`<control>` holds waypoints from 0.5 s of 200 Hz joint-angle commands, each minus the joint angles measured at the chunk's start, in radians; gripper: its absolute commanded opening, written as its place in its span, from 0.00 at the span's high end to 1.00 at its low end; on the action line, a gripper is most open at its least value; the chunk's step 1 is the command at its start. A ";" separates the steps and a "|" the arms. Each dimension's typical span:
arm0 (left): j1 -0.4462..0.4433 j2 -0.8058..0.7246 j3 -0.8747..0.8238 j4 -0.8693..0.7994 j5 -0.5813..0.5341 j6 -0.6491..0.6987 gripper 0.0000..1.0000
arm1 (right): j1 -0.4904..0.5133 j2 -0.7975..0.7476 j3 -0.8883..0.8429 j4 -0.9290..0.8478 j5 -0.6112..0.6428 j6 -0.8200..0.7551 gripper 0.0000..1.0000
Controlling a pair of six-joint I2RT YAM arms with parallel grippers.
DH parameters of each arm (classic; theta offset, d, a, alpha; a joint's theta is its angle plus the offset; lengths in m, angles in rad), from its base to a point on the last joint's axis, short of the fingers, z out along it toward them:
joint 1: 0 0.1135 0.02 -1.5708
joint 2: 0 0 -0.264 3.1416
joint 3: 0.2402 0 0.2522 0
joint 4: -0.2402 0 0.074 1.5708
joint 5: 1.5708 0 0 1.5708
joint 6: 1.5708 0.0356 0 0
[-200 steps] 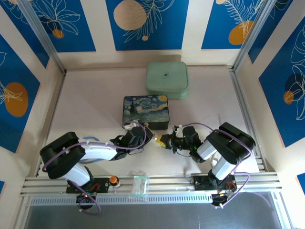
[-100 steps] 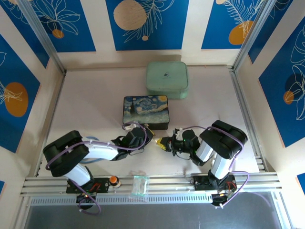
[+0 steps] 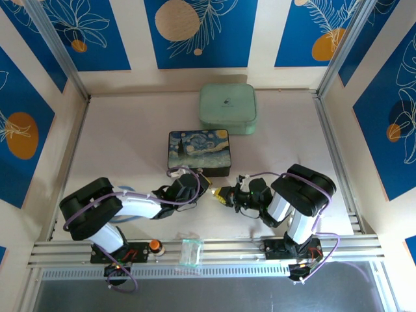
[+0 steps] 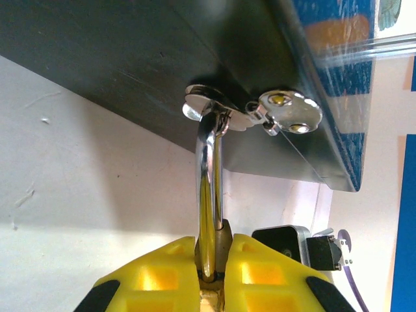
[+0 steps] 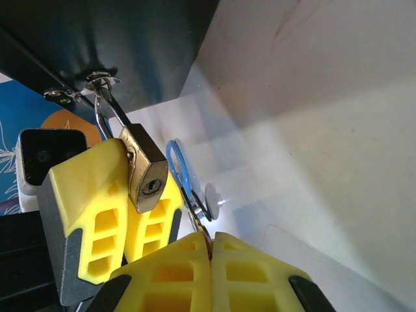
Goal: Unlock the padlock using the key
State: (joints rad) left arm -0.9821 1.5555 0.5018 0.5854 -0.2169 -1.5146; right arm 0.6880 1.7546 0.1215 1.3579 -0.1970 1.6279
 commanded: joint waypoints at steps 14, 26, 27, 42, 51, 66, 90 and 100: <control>-0.003 0.007 -0.017 0.067 -0.021 -0.013 0.95 | 0.007 -0.037 -0.005 0.028 0.037 -0.024 1.00; -0.004 0.009 -0.017 0.072 -0.019 -0.013 0.95 | 0.007 -0.048 -0.003 0.012 0.039 -0.028 1.00; -0.004 0.009 -0.017 0.072 -0.019 -0.013 0.95 | 0.007 -0.049 -0.003 0.009 0.039 -0.028 1.00; -0.005 0.015 -0.012 0.079 -0.008 -0.015 0.95 | 0.006 -0.062 0.001 -0.011 0.040 -0.035 1.00; -0.006 0.019 -0.009 0.082 -0.003 -0.015 0.95 | 0.005 -0.065 0.006 -0.013 0.036 -0.039 1.00; -0.011 0.025 -0.003 0.089 0.001 -0.016 0.96 | 0.002 -0.064 0.013 -0.010 0.027 -0.038 1.00; -0.015 0.035 0.001 0.117 0.016 -0.021 0.96 | 0.005 -0.053 0.027 -0.017 0.012 -0.040 1.00; -0.018 0.040 0.001 0.139 0.026 -0.028 0.97 | 0.000 -0.037 0.029 0.012 0.001 -0.037 1.00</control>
State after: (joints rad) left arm -0.9867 1.5784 0.4915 0.6353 -0.2169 -1.5219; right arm 0.6880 1.7092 0.1257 1.3342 -0.1825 1.6127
